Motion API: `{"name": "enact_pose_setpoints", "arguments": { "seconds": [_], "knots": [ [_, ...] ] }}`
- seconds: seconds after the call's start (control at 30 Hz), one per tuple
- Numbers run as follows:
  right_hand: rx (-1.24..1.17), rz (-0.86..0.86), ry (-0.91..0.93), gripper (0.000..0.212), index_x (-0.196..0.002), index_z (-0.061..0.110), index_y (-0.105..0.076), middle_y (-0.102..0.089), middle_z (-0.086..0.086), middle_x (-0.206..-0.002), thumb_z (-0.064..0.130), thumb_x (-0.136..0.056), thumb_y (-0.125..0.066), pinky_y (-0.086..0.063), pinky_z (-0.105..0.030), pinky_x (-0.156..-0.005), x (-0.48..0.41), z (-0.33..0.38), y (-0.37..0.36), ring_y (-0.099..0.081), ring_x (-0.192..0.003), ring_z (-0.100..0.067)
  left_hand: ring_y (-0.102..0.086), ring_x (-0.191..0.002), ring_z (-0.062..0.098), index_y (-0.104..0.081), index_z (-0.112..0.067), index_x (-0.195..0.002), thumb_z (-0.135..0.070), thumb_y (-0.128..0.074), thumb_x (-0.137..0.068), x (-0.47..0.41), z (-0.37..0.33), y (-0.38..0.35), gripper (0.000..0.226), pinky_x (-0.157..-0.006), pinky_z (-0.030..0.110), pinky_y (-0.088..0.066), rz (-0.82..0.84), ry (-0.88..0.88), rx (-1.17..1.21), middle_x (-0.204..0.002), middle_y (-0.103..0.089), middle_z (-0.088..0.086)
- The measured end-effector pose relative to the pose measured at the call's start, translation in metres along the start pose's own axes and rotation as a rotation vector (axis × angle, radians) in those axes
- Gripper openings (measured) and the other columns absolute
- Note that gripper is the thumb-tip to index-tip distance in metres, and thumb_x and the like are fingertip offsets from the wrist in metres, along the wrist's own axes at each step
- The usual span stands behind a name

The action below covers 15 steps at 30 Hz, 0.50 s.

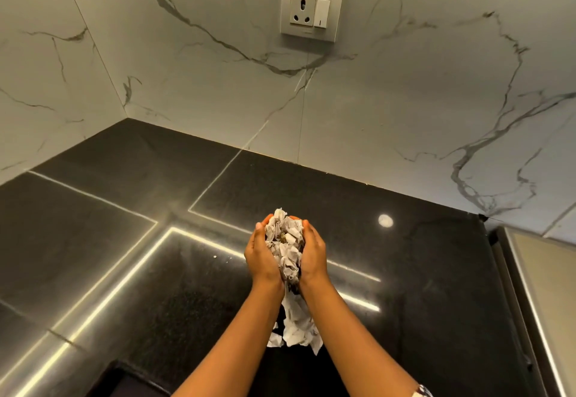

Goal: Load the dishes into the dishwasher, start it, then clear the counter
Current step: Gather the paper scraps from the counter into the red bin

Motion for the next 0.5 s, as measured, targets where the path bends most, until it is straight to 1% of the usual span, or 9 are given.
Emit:
{"name": "enact_pose_setpoints", "arguments": {
  "seconds": [0.07, 0.1, 0.17, 0.23, 0.3, 0.37, 0.5],
  "knots": [
    [-0.021, 0.009, 0.010, 0.033, -0.112, -0.004, -0.061, -0.065, -0.024, -0.108, 0.020, -0.097, -0.044, -0.055, -0.041, -0.084, -0.002, 0.008, -0.006, -0.064, -0.095, -0.033, -0.068, -0.097, 0.025, -0.067, -0.007, -0.108, -0.024, -0.041, -0.100, -0.004, -0.003, -0.007, 0.032, -0.085, 0.036, -0.054, -0.004, 0.007, 0.050, -0.107, -0.070, 0.013],
    [-0.029, 0.014, 0.020, 0.033, -0.112, -0.003, -0.061, -0.065, -0.024, -0.109, 0.020, -0.097, -0.044, -0.054, -0.041, -0.086, -0.004, 0.012, -0.009, -0.064, -0.096, -0.033, -0.067, -0.099, 0.027, -0.067, -0.006, -0.108, -0.024, -0.042, -0.100, -0.006, -0.006, -0.010, 0.031, -0.088, 0.039, -0.053, -0.017, 0.018, 0.084, -0.109, -0.069, 0.015],
    [-0.045, 0.016, 0.026, 0.033, -0.113, -0.003, -0.061, -0.065, -0.024, -0.111, 0.020, -0.097, -0.045, -0.053, -0.042, -0.088, -0.004, 0.018, -0.015, -0.064, -0.099, -0.034, -0.066, -0.102, 0.030, -0.066, -0.003, -0.110, -0.024, -0.045, -0.099, -0.008, -0.009, -0.016, 0.032, -0.092, 0.042, -0.052, -0.046, 0.026, 0.127, -0.111, -0.068, 0.018],
    [-0.072, 0.023, 0.033, 0.034, -0.115, -0.005, -0.060, -0.065, -0.023, -0.110, 0.019, -0.096, -0.045, -0.055, -0.038, -0.084, -0.005, 0.022, -0.018, -0.064, -0.097, -0.032, -0.065, -0.104, 0.032, -0.065, -0.002, -0.113, -0.026, -0.046, -0.098, -0.009, -0.013, -0.022, 0.034, -0.095, 0.045, -0.051, -0.052, 0.011, 0.158, -0.111, -0.068, 0.018],
    [-0.093, 0.058, 0.045, 0.032, -0.113, -0.003, -0.061, -0.066, -0.020, -0.106, 0.019, -0.097, -0.044, -0.057, -0.034, -0.079, -0.002, 0.029, -0.020, -0.066, -0.091, -0.028, -0.065, -0.103, 0.032, -0.065, -0.001, -0.114, -0.027, -0.047, -0.097, -0.008, -0.017, -0.026, 0.036, -0.097, 0.048, -0.049, -0.043, -0.009, 0.195, -0.110, -0.068, 0.017],
    [-0.111, 0.115, 0.065, 0.029, -0.110, 0.002, -0.064, -0.067, -0.017, -0.104, 0.020, -0.097, -0.044, -0.055, -0.035, -0.081, 0.002, 0.036, -0.023, -0.066, -0.093, -0.027, -0.066, -0.103, 0.032, -0.065, -0.002, -0.114, -0.028, -0.047, -0.097, -0.002, -0.024, -0.028, 0.036, -0.097, 0.048, -0.049, -0.034, -0.035, 0.213, -0.110, -0.069, 0.017],
    [-0.167, 0.247, 0.074, 0.030, -0.110, 0.003, -0.063, -0.065, -0.019, -0.110, 0.021, -0.097, -0.043, -0.054, -0.037, -0.083, 0.021, 0.041, -0.034, -0.064, -0.099, -0.030, -0.063, -0.108, 0.035, -0.064, -0.002, -0.116, -0.029, -0.047, -0.096, 0.015, -0.044, -0.026, 0.038, -0.094, 0.045, -0.050, -0.020, -0.132, 0.310, -0.113, -0.067, 0.018]
  ]
}}
Point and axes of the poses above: each hand's wrist, its own x-axis away from the middle knuckle, its own y-axis out of the back of the hand, z = x × y, the point moved 3 cm from there along -x, towards the middle knuckle
